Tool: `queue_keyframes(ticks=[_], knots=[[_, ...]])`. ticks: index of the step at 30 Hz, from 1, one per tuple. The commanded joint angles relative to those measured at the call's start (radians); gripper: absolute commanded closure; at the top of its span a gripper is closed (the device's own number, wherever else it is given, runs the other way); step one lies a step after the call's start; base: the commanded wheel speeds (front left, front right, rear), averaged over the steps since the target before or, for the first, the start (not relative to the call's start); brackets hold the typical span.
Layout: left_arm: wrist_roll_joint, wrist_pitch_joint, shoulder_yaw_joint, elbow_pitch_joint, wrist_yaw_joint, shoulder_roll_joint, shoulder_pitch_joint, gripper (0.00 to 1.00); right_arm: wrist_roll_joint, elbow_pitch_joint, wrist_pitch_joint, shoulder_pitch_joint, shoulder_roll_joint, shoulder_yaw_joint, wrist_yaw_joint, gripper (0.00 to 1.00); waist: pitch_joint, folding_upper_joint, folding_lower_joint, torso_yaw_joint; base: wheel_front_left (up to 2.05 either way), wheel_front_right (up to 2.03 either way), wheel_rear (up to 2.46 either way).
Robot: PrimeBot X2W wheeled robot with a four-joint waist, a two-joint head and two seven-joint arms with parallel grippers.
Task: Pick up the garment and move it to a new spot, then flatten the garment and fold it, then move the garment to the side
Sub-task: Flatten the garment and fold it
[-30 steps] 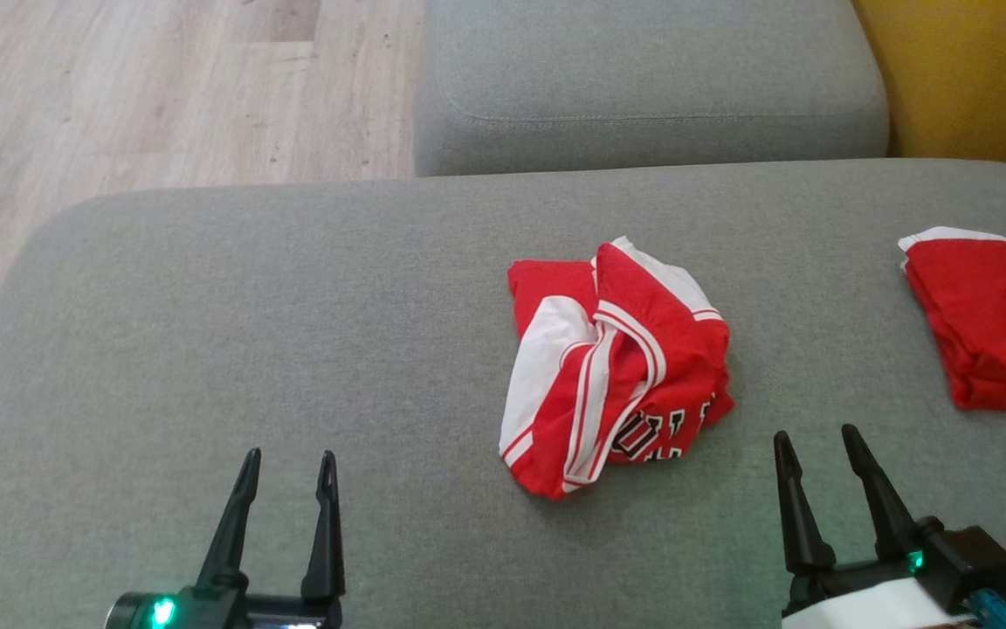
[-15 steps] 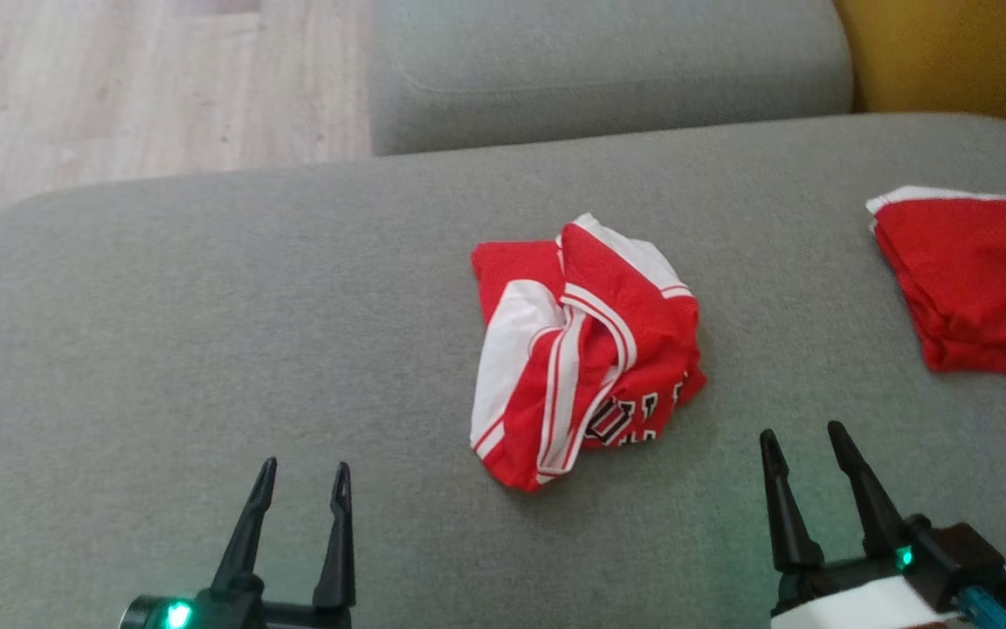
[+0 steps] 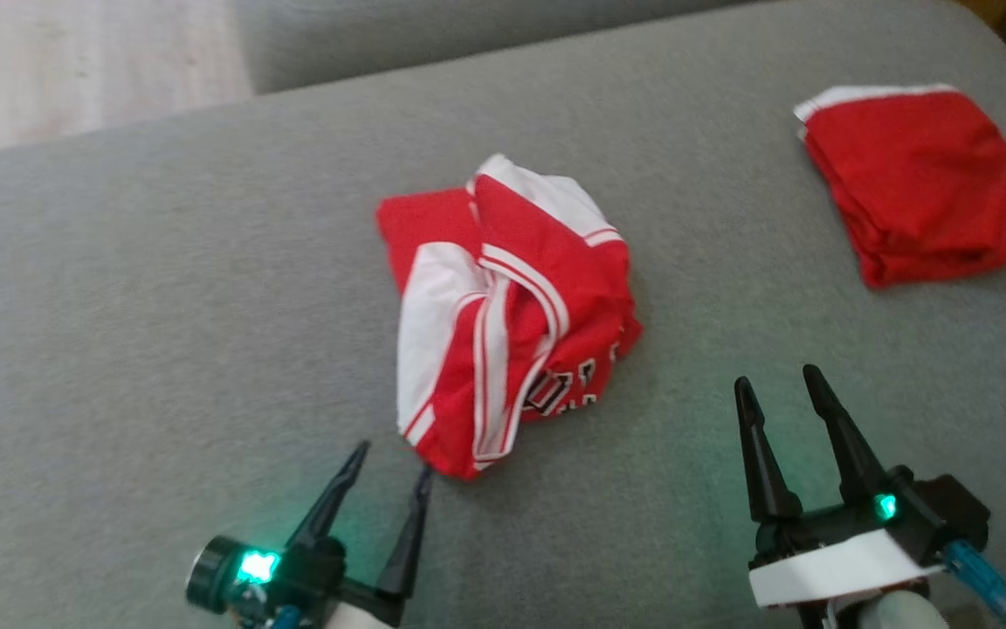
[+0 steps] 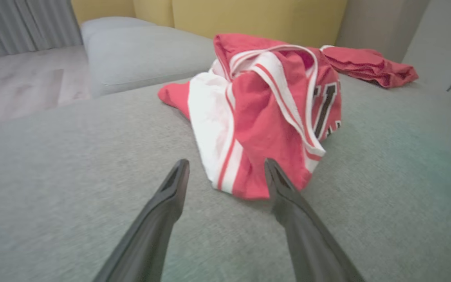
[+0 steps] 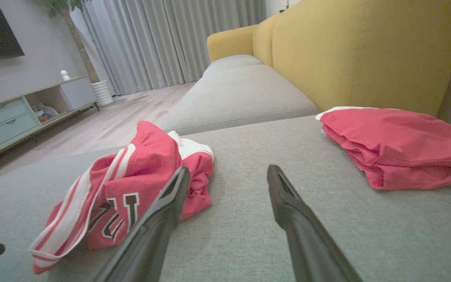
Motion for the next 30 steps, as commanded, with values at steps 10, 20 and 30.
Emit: queue_keyframes(ticks=[10,20,30], knots=[[0.044,-0.01,-0.075,0.046,-0.028,0.06,-0.137,0.0,0.017,-0.049,-0.003,-0.072,-0.006,0.032,-0.001,0.0,0.119,0.0,-0.0002,-0.121,0.0,0.0,0.0],[0.024,-0.01,-0.113,0.137,-0.033,0.057,-0.226,1.0,0.032,-0.052,-0.003,-0.082,-0.006,0.045,-0.001,0.0,0.134,0.0,-0.0002,-0.19,0.0,0.0,0.0],[-0.245,-0.003,-0.317,-0.017,-0.049,0.039,-0.619,1.0,0.047,-0.049,-0.003,-0.074,-0.006,0.063,-0.001,0.0,0.086,0.0,-0.0002,-0.178,0.0,0.0,0.0]])
